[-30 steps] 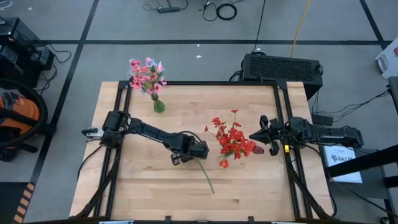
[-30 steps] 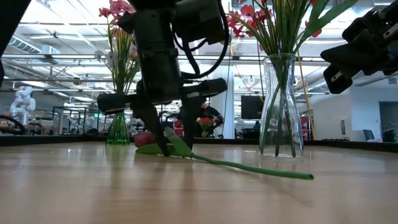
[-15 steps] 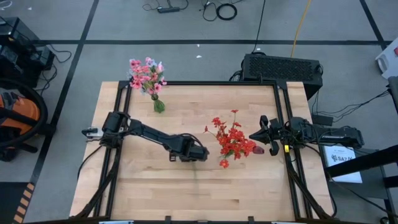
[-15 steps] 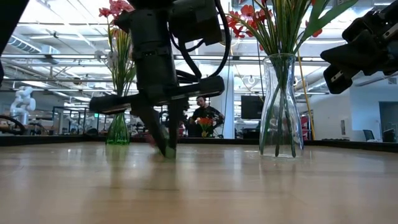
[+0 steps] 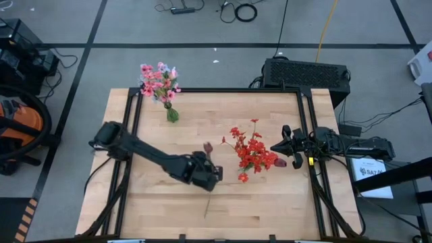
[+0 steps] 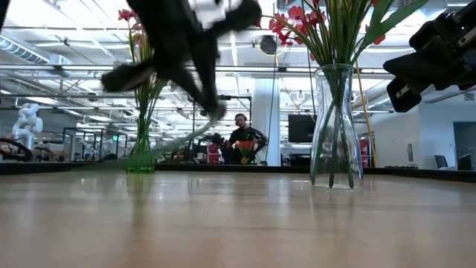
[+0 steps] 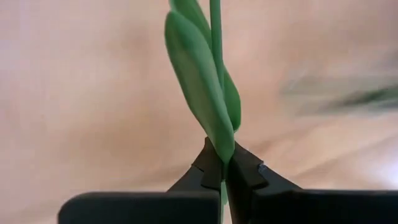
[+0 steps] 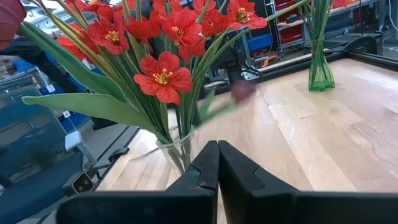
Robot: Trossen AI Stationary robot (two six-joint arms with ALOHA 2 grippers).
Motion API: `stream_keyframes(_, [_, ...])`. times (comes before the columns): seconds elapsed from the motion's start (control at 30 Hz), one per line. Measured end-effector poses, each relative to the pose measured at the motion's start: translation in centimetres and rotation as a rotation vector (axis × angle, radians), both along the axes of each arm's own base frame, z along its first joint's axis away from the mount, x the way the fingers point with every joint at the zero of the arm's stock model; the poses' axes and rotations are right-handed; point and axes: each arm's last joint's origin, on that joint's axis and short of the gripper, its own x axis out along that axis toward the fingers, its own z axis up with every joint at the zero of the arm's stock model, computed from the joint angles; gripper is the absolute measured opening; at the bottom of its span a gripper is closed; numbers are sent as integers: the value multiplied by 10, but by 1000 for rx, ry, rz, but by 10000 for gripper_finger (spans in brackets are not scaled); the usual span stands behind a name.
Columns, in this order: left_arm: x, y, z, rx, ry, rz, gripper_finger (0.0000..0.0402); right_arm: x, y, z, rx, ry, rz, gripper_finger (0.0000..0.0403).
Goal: Sort flowers into vase by color
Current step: Put the red flower into the transparent vase
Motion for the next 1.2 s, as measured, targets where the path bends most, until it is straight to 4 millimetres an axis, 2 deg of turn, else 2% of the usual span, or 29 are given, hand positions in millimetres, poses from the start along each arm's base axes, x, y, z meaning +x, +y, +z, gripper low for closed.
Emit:
stream_keyframes(0.2, [-32, -22, 66, 496, -299, -9, 2, 0, 0, 0, 0, 0, 0, 0])
stream_keyframes(0.3, [-44, -28, 85, 733, -299, -124, 2, 0, 0, 0, 0, 0, 0, 0])
stream_keyframes(0.37, [-46, -30, 93, 782, -279, -223, 1, 0, 0, 0, 0, 0, 0, 0])
stream_keyframes(0.5, [-32, -25, 106, 812, -339, -326, 1, 0, 0, 0, 0, 1, 0, 0])
stream_keyframes(0.57, [-22, -23, 112, 936, -344, -407, 1, 0, 0, 0, 0, 1, 0, 0])
stream_keyframes(0.67, [-11, -26, 132, 1139, -403, -530, 1, 0, 0, 0, 0, 1, 0, 0])
stream_keyframes(0.77, [-2, -26, 153, 1285, -590, -711, 0, 0, 0, 0, 0, 0, 0, 0])
stream_keyframes(0.83, [0, -23, 157, 1369, -698, -793, 0, 0, 0, 0, 0, 3, 0, 0])
stream_keyframes(0.93, [3, -15, 151, 1421, -736, -829, 0, 0, 0, 0, 0, 3, 0, 0])
stream_keyframes(1.07, [4, 1, 131, 1352, -880, -881, 0, 0, 0, 0, 0, 2, 0, 0])
stream_keyframes(1.2, [-3, 16, 115, 1304, -1095, -852, 0, 0, 0, 0, 0, 2, 0, 0])
